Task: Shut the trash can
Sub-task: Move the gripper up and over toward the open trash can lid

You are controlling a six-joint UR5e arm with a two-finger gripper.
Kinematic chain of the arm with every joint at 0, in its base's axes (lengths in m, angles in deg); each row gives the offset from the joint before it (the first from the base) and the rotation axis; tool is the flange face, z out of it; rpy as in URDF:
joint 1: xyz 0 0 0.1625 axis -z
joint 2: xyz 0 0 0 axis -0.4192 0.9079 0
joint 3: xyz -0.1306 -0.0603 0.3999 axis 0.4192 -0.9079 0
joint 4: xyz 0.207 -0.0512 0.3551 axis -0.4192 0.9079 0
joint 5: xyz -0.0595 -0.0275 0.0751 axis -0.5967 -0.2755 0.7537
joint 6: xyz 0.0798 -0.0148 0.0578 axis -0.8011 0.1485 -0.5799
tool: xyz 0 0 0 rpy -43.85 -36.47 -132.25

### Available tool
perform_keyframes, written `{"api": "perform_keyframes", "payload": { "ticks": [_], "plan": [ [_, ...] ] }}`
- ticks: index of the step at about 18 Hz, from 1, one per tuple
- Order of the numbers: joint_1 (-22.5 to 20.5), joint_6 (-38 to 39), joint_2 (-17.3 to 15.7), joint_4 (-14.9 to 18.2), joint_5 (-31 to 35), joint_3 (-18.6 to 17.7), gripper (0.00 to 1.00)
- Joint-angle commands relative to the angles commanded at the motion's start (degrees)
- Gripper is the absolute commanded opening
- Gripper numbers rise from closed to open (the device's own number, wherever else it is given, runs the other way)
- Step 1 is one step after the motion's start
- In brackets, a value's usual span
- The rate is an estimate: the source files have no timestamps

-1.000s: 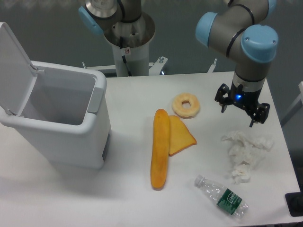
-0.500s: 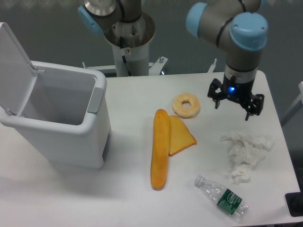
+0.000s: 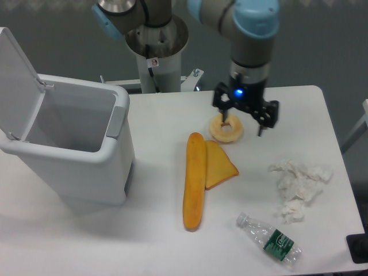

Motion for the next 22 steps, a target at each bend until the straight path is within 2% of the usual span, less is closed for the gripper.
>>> {"api": "perform_keyframes", "payload": {
  "ticks": [3,7,14,19,22],
  "plan": [
    [2.6,4.7,-3.2,1.2,-2.1,0.0,1.0],
    [4.5,10.8,-6.8,1.3,-5.6,0.0,1.0],
    [12.2,19.8,-10.8,1.5,-6.6,0.4,1.0],
    [19.1,20.3,-13.0,6.9,-7.9,0.2,1.0],
    [20.0,20.3,-14.4,10.3,-10.4,0.1,1.0]
  ]
}}
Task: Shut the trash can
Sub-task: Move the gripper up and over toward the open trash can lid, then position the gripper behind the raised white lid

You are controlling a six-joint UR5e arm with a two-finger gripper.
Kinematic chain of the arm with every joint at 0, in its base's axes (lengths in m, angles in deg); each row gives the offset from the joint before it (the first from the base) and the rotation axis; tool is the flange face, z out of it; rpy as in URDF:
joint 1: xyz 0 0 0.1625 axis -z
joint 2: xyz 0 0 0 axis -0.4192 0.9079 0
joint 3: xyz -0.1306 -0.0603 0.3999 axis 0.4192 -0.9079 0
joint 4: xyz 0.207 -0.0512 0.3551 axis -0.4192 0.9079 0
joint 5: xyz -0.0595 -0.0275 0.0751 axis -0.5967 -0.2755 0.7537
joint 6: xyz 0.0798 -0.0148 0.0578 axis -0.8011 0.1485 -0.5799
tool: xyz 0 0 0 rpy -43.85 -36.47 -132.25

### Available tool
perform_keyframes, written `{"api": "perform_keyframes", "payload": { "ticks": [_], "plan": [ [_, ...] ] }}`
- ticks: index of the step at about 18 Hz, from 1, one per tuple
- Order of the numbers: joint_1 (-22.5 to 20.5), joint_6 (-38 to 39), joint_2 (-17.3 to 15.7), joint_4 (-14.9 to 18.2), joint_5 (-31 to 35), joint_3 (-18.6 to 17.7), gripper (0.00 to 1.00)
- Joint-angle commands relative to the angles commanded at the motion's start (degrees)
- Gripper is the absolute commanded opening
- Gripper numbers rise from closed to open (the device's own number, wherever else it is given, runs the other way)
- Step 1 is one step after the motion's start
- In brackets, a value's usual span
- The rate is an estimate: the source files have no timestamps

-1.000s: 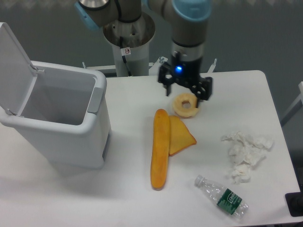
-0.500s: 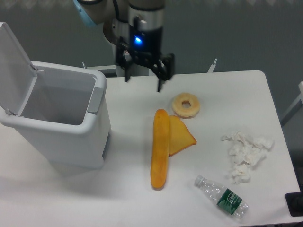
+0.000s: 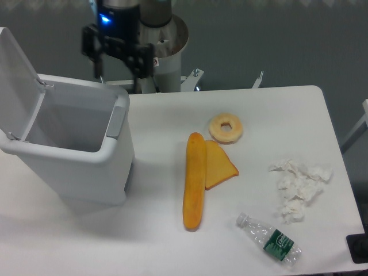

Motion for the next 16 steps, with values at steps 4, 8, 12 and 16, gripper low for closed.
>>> {"api": "perform_keyframes", "payload": {
  "ticks": [4,8,12,16],
  "plan": [
    [1.6,0.2,-1.3,4.2,-3.9,-0.1,1.0],
    [2.9,3.4,-1.4,4.1,-7.2,0.0,1.0],
    [4.7,4.9,-1.2,4.0,-10.7,0.0,1.0],
    [5.2,5.7,-1.0,2.9,-14.4,0.3,1.0]
  ]
}}
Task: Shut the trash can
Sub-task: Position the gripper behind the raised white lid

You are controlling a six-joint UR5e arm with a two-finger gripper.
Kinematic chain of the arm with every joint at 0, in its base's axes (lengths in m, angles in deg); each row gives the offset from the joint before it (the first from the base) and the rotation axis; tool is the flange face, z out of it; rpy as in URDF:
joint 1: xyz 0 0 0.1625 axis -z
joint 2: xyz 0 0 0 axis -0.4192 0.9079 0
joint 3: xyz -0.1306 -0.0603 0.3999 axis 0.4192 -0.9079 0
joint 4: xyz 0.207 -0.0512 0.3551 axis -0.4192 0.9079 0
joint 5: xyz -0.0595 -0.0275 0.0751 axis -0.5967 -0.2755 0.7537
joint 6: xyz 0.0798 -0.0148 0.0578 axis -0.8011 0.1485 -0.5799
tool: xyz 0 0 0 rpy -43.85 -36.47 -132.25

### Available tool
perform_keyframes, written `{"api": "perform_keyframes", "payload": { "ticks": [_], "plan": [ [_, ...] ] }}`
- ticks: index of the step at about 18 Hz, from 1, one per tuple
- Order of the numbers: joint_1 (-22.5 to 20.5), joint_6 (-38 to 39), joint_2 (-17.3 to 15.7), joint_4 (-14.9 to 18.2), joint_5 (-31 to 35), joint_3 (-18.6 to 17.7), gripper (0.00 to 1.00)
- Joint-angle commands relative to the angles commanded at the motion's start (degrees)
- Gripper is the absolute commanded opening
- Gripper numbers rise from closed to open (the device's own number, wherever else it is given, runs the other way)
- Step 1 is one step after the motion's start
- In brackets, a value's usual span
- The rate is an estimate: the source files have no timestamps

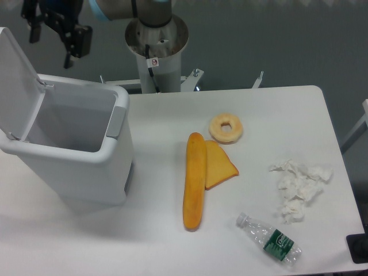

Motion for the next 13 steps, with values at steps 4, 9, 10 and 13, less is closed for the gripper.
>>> {"api": "perform_keyframes", "payload": {
  "ticks": [4,9,10,13],
  "plan": [
    [0.4,1.3,0.4,-1.0,-2.7,0.5,1.0],
    [0.4,6.0,0.9,-6.0,-2.8,0.5,1.0],
    [0.4,6.4,1.0,-6.6,-2.8,0.8,1.0],
    [0.4,7.6,1.2,-7.0,-2.7,1.9,1.0]
  ]
}}
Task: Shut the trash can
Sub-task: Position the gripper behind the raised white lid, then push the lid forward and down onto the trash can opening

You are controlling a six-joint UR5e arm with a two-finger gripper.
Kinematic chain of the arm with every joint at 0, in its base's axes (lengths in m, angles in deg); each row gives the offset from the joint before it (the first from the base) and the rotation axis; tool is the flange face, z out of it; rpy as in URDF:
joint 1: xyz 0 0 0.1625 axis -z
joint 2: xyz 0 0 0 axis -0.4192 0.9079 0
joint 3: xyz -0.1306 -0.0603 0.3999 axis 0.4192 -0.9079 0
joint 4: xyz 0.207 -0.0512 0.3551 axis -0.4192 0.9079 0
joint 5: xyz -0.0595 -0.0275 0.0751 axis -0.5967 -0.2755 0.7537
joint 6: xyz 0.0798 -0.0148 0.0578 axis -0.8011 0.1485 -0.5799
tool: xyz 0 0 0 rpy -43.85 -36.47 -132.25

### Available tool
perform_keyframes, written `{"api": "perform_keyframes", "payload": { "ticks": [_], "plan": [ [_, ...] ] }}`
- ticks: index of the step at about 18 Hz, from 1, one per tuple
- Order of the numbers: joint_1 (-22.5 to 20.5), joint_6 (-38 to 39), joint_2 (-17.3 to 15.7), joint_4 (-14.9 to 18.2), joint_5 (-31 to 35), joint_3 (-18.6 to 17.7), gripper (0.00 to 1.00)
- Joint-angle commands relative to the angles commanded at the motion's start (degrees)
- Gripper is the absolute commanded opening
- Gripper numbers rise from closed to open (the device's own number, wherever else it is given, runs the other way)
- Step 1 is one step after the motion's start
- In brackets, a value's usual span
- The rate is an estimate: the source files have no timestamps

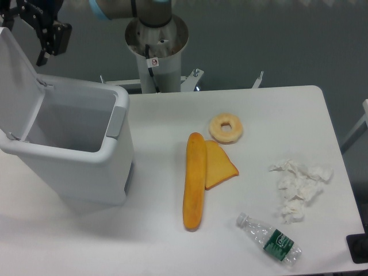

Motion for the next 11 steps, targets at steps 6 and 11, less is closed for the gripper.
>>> {"api": "perform_keyframes", "payload": {
  "ticks": [6,11],
  "plan": [
    [-0.3,0.5,0.0,-0.4,0.7,1.0,1.0],
    [-0.8,0.5,0.7,-0.9,3.7,1.2,1.0]
  ]
}}
